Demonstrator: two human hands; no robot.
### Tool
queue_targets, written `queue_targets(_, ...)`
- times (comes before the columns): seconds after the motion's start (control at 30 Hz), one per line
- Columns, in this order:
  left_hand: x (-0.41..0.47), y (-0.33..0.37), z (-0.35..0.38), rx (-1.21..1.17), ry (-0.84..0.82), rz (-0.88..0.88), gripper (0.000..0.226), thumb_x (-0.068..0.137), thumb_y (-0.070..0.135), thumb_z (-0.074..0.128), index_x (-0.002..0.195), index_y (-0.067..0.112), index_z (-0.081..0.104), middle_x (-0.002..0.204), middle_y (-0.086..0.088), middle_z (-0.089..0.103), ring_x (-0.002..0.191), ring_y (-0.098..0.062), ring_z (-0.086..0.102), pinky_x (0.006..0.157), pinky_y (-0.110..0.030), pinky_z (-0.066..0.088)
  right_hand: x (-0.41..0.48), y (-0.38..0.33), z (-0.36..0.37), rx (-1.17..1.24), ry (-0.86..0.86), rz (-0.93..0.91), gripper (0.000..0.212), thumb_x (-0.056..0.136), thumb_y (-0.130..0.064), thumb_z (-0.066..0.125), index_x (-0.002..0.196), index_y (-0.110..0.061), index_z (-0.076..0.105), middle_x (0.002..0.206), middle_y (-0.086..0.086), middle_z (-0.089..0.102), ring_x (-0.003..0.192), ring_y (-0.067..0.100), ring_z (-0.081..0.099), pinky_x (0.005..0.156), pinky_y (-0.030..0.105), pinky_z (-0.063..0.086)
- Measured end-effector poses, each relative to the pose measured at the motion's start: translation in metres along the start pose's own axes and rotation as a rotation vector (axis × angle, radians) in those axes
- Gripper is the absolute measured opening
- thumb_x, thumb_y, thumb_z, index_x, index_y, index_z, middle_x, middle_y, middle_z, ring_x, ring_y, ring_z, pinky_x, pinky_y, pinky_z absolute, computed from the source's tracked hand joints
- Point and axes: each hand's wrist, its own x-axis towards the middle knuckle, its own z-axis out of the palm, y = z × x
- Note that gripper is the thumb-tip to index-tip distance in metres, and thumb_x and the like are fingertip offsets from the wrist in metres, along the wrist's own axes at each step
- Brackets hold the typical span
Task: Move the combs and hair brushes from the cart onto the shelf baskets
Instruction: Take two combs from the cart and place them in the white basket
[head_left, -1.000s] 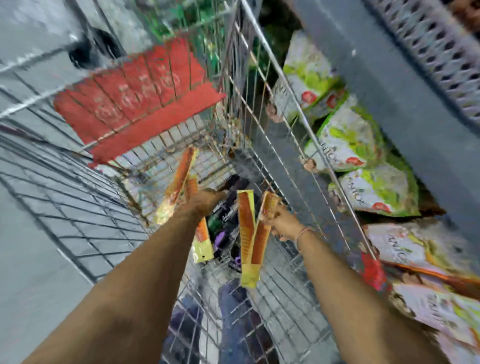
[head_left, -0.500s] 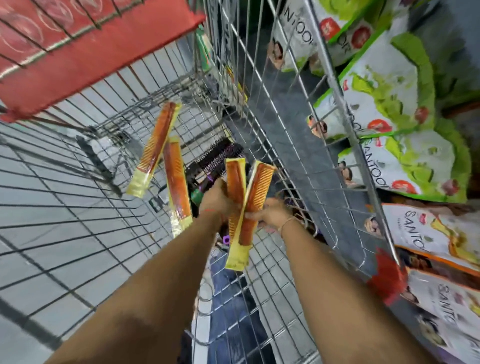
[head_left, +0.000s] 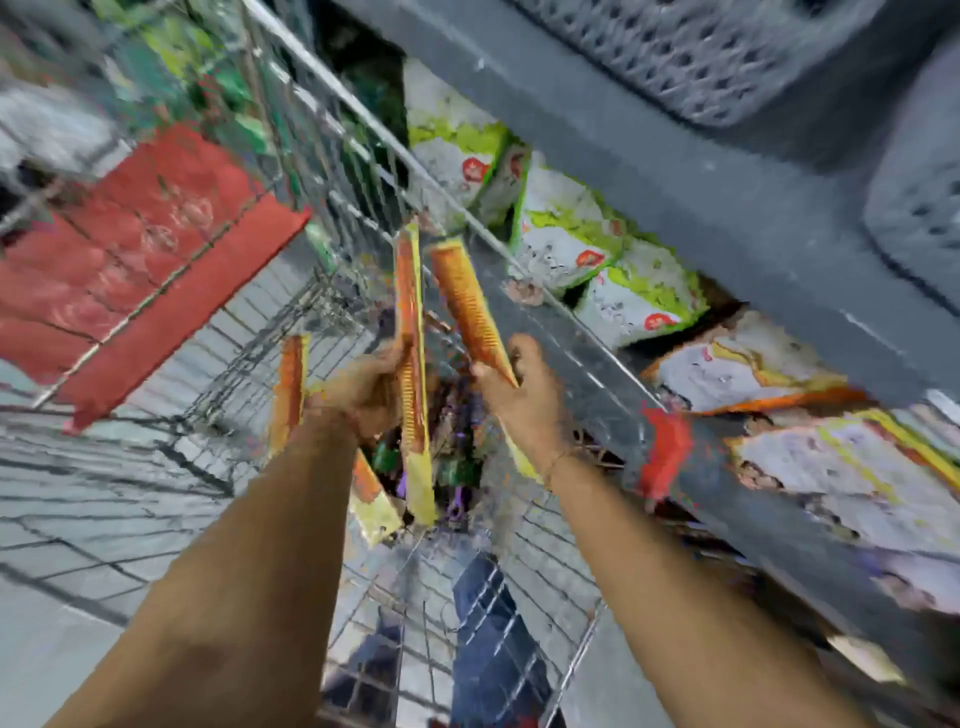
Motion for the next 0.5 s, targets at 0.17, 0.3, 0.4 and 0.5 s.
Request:
queue_targets(0.17,0.014,0.028,0.104,0.144,-0.273,-0.029,0.021,0.064,0.018,0.076,0.08,0.004,0.076,0.061,-0.01,0.072,0.052,-0.021,0.067,0.053,-0.023,0.054,-0.055,-0.051,-0.071,0.055,0.581,-0.345,0.013,0.08,-0.027,0.061,0.081,-0.028,0.049,0.057,-0.016,0.04,0.051,-0.008,0.044,0.048,0.008,0.032)
queue_targets(0.3,0.025,0.017,0.232,0.459,-0.419,-0.085,0.026,0.047,0.031,0.077,0.068,0.017,0.078,0.042,0.006,0.059,0.033,-0.005,0.052,0.037,-0.008,0.041,-0.079,-0.091,-0.162,0.191,0.902,-0.47,0.026,0.077,-0.023,0.065,0.085,-0.038,0.046,0.073,-0.009,0.052,0.063,-0.01,0.05,0.061,0.007,0.041)
queue_targets(0.4,0.039,-0.013,0.322,0.719,-0.381,-0.015,0.028,0.087,0.019,0.049,0.072,0.017,0.073,0.04,0.006,0.063,0.032,-0.003,0.055,0.035,-0.008,0.042,-0.109,-0.104,-0.241,0.1,1.124,-0.467,0.031,0.074,-0.022,0.07,0.085,-0.027,0.041,0.082,-0.009,0.044,0.072,-0.001,0.046,0.068,0.023,0.04)
queue_targets(0.5,0.056,-0.057,0.392,0.902,-0.398,0.022,0.034,0.099,0.013,0.034,0.07,0.015,0.052,0.032,0.006,0.06,0.028,0.0,0.055,0.033,-0.007,0.043,-0.136,-0.097,-0.319,-0.08,1.18,-0.333,0.022,0.074,-0.022,0.072,0.075,-0.011,0.053,0.066,0.003,0.05,0.064,0.014,0.043,0.06,0.027,0.034)
